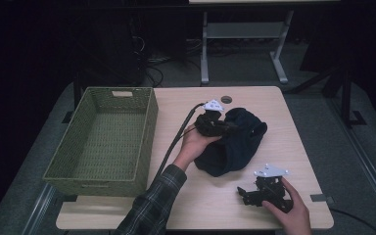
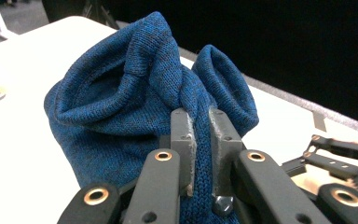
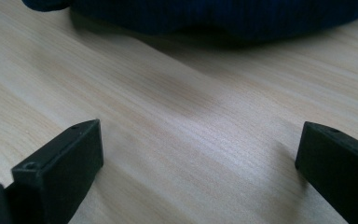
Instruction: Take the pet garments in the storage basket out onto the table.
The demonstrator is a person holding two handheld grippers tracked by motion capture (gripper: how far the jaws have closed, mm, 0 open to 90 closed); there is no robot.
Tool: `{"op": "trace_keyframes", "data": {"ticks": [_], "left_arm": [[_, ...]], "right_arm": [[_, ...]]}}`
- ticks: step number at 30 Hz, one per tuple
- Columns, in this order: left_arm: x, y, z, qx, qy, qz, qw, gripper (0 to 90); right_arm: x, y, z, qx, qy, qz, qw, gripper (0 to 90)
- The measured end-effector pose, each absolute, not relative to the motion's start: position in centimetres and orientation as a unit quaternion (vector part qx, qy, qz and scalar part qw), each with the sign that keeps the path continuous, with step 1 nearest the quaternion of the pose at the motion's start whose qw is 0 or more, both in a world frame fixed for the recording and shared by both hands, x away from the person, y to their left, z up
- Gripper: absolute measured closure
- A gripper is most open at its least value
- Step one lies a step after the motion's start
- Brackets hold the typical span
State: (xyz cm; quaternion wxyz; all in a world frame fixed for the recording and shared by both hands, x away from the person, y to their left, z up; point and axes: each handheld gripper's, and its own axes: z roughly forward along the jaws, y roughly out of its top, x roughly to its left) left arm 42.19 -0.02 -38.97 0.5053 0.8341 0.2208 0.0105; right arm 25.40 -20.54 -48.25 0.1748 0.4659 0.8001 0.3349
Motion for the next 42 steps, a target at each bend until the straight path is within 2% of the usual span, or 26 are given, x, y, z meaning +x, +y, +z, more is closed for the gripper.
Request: {"op": "trace_keyframes", "data": {"ticks": [10,17,26,34,38,42], "left_arm": [[42.9,-0.7,-40.4,0.848,0.240,0.008,0.473,77.9],[42.7,-0.9,-40.4,0.862,0.234,0.041,0.448,59.7],[42.2,-0.4,-39.6,0.860,0.234,0.061,0.449,37.8],[40.9,0.9,-38.8,0.866,0.239,0.086,0.430,20.7],[40.1,1.8,-38.5,0.868,0.242,0.092,0.423,14.5],[39.2,2.7,-38.4,0.869,0.242,0.102,0.420,12.8]], "right_arm": [[25.4,-20.6,-48.3,0.465,0.801,0.335,0.176,0.4],[25.4,-20.5,-48.3,0.466,0.800,0.336,0.174,0.4],[25.3,-20.5,-48.2,0.467,0.800,0.335,0.174,0.4],[25.3,-20.5,-48.2,0.468,0.799,0.335,0.172,0.4],[25.3,-20.5,-48.2,0.468,0.800,0.334,0.172,0.4],[25.3,-20.5,-48.2,0.468,0.800,0.334,0.173,0.5]]}}
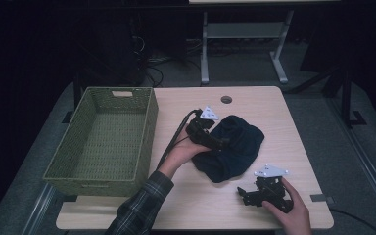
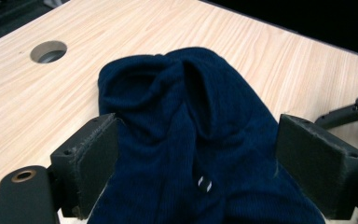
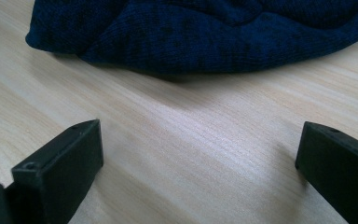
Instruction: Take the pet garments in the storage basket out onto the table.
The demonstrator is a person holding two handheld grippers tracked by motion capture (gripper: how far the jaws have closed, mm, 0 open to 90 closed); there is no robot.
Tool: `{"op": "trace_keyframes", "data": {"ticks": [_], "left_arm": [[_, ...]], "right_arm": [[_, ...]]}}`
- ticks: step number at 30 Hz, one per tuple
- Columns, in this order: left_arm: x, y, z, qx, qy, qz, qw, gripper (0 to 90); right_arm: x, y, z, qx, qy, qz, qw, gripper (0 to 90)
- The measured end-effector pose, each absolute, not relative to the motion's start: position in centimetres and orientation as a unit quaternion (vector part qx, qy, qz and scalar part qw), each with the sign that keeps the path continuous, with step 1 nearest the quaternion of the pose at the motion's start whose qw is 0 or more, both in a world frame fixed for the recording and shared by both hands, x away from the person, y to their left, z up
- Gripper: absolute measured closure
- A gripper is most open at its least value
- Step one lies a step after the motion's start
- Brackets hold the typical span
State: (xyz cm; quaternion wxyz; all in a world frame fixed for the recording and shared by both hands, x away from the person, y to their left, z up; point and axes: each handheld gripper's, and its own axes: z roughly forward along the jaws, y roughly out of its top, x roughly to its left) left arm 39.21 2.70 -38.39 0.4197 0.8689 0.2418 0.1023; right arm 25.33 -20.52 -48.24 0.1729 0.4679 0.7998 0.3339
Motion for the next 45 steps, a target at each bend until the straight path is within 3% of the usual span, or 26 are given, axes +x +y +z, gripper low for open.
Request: {"op": "trace_keyframes", "data": {"ticks": [13,28,45], "left_arm": [[35.5,5.7,-38.6,0.864,0.237,0.113,0.429,12.8],[31.4,9.3,-41.4,0.849,0.272,0.144,0.429,12.8],[28.6,11.4,-45.9,0.871,0.293,0.123,0.375,12.8]], "right_arm": [[25.3,-20.5,-48.3,0.466,0.801,0.334,0.174,0.4],[25.3,-20.5,-48.3,0.466,0.801,0.334,0.174,0.4],[25.3,-20.5,-48.2,0.466,0.801,0.334,0.173,0.4]]}}
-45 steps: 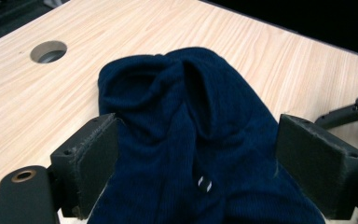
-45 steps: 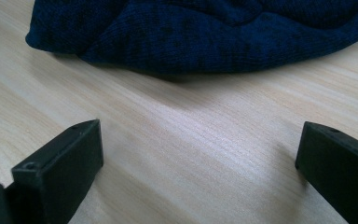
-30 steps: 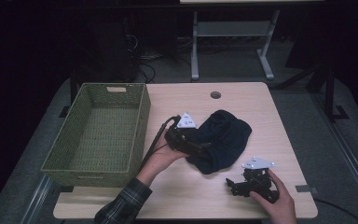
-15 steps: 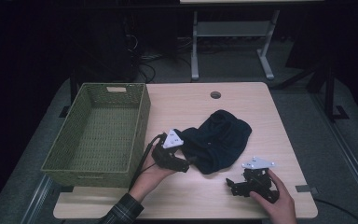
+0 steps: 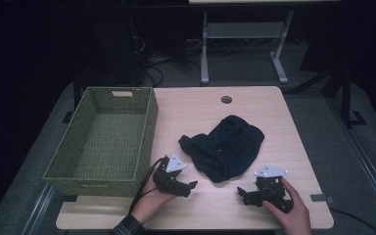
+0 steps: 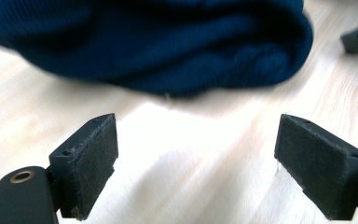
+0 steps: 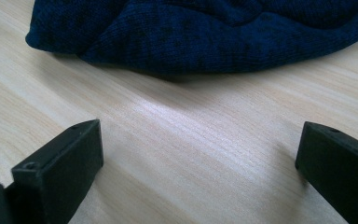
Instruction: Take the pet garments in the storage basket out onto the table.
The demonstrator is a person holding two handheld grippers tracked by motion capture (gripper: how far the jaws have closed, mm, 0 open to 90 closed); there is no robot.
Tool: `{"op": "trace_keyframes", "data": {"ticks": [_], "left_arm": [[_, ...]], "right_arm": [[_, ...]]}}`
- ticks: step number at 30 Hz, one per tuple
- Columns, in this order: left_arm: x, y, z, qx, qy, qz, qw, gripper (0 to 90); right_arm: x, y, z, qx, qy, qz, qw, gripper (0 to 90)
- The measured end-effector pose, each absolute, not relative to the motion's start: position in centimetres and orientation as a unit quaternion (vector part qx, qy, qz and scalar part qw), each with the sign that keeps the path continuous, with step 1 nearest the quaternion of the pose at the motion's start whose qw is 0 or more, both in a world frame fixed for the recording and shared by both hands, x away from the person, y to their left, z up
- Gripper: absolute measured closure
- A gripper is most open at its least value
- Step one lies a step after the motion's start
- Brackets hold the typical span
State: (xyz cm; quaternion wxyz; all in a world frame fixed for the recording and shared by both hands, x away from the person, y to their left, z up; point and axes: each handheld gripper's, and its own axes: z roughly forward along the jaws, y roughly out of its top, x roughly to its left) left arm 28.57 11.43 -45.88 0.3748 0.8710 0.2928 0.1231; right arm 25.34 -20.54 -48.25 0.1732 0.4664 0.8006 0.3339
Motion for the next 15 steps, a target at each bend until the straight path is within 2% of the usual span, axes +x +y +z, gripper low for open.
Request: {"op": "trace_keyframes", "data": {"ticks": [7,15], "left_arm": [[28.6,11.4,-47.2,0.883,0.294,0.118,0.346,12.7],[28.5,11.6,-47.7,0.876,0.286,0.122,0.369,12.7]], "right_arm": [[25.3,-20.5,-48.2,0.466,0.801,0.334,0.173,0.5],[25.3,-20.5,-48.2,0.466,0.801,0.334,0.173,0.4]]}}
